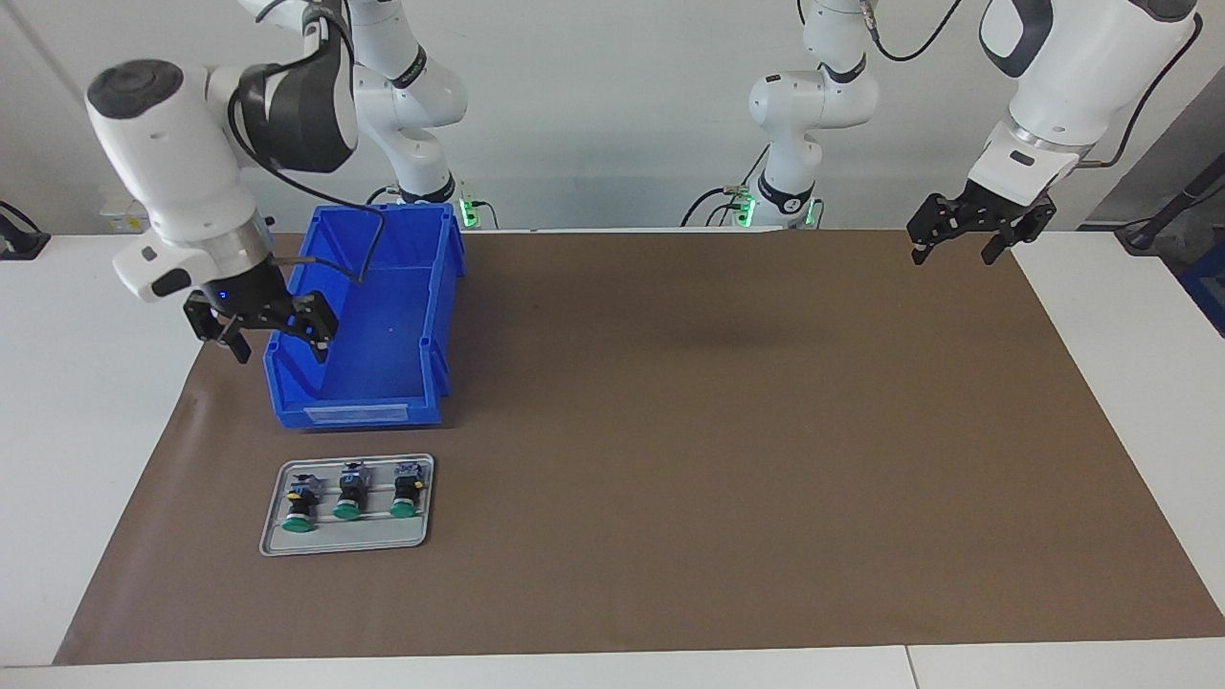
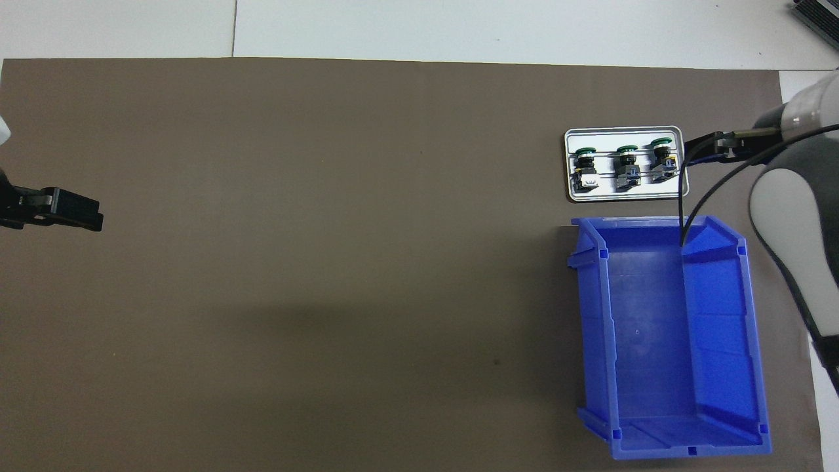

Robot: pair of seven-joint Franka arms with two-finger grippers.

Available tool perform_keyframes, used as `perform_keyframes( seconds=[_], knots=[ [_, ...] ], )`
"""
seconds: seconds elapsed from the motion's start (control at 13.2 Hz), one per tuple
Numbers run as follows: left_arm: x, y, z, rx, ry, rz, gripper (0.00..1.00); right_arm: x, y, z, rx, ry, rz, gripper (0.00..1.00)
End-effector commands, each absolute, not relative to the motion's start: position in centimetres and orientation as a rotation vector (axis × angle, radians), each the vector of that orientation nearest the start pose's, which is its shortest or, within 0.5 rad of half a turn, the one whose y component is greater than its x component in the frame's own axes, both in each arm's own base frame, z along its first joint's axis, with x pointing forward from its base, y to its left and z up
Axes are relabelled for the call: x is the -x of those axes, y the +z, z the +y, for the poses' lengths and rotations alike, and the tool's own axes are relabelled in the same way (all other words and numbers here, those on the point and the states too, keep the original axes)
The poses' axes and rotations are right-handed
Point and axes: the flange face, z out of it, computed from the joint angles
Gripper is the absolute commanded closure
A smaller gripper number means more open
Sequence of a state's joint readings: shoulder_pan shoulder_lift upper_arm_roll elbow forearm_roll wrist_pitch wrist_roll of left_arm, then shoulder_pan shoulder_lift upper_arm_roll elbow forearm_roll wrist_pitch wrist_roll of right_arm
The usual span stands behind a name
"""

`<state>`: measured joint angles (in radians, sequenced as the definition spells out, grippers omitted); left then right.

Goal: Place and press button with both arms
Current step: 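Reach the right gripper to the metal tray and grasp a green button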

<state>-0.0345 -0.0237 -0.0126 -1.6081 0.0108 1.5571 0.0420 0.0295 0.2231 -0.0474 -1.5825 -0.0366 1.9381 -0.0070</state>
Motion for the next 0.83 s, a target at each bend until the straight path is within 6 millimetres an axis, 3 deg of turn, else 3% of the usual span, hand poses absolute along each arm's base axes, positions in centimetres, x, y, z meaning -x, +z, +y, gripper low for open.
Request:
perform_keyframes(
  seconds=[0.0,0.15,0.23,0.46,0.76],
  knots=[
    [-53.6,62.0,-2.2,3.137,0.029,0.142,0.0,-69.4,45.4,-0.4,3.152,-0.247,0.007,0.0],
    [-53.7,62.0,-2.3,3.137,0.027,0.142,0.0,-70.6,41.1,0.3,3.124,-0.274,-0.092,0.0],
    [-53.7,62.0,-2.3,3.137,0.027,0.142,0.0,-70.4,38.9,-0.1,3.122,-0.261,-0.166,0.0],
    [-53.6,62.0,-2.2,3.137,0.029,0.142,0.0,-68.8,33.2,0.0,3.082,-0.28,-0.148,0.0],
    [-53.6,62.0,-2.2,3.137,0.029,0.142,0.0,-68.5,30.9,-1.5,3.089,-0.266,-0.191,0.0]
  ],
)
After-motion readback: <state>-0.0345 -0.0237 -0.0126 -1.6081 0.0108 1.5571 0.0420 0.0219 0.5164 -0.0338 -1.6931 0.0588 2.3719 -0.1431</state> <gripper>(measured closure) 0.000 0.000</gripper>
